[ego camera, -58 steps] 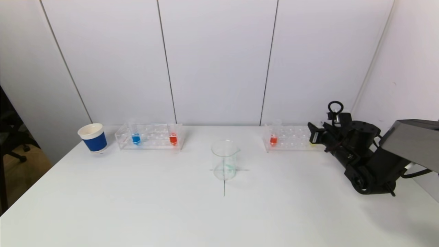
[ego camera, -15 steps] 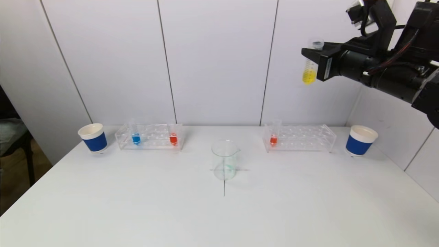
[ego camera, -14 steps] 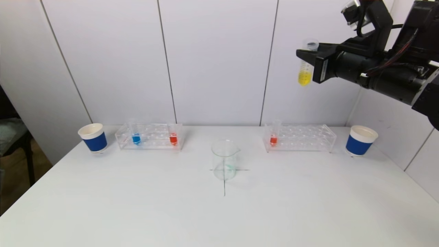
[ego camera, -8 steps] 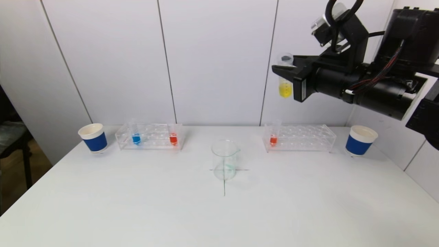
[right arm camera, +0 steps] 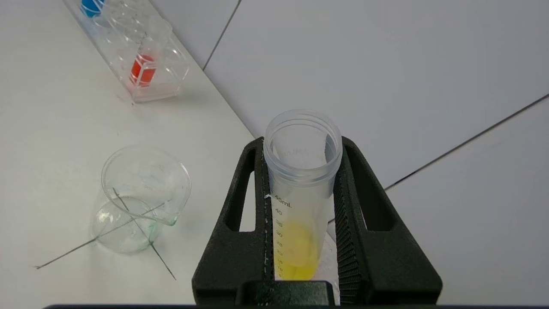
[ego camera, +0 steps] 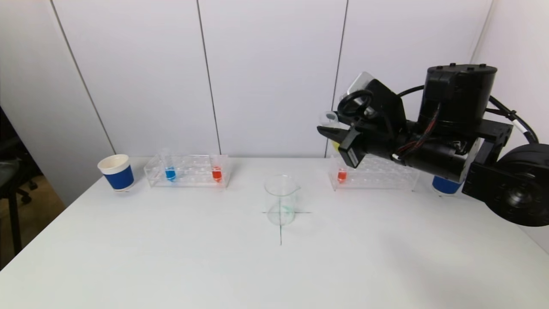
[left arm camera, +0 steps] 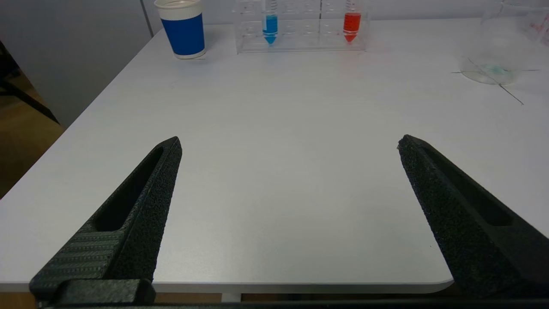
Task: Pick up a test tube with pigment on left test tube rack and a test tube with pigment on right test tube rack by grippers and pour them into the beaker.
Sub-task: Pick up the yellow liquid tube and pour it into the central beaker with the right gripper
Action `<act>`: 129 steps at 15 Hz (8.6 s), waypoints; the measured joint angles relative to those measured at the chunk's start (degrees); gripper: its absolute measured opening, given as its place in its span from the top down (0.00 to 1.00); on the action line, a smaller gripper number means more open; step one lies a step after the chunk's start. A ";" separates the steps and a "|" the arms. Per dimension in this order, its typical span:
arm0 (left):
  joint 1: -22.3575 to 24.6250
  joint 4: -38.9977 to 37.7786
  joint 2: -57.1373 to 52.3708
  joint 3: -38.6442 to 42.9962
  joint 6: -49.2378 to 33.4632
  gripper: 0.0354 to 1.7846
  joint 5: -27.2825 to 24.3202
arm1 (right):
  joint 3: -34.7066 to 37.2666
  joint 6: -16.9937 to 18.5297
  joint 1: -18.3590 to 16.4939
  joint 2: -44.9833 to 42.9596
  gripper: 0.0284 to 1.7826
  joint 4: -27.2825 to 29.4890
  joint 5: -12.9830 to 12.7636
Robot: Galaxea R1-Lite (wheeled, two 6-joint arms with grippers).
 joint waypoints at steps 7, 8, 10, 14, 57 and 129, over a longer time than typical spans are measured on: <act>0.00 -0.01 0.00 0.00 0.02 0.01 0.00 | 0.90 -8.44 1.27 7.83 0.75 -7.39 -0.09; 0.00 -0.01 0.00 0.00 0.02 0.01 0.00 | 1.07 -9.16 1.66 9.01 0.75 -8.77 -0.15; 0.00 -0.01 0.00 0.00 0.02 0.01 0.02 | 1.51 -11.19 2.15 11.11 0.75 -12.08 -0.23; 0.00 -0.01 0.00 0.00 0.02 0.01 0.00 | 3.19 -15.99 2.39 13.47 0.75 -14.25 -0.41; 0.00 -0.01 0.00 0.00 0.00 0.01 0.02 | -3.86 -32.31 1.90 19.91 0.75 -17.90 8.07; 0.00 0.00 0.00 0.00 0.00 0.01 0.02 | -4.33 -55.16 -2.60 24.72 0.75 -21.37 20.78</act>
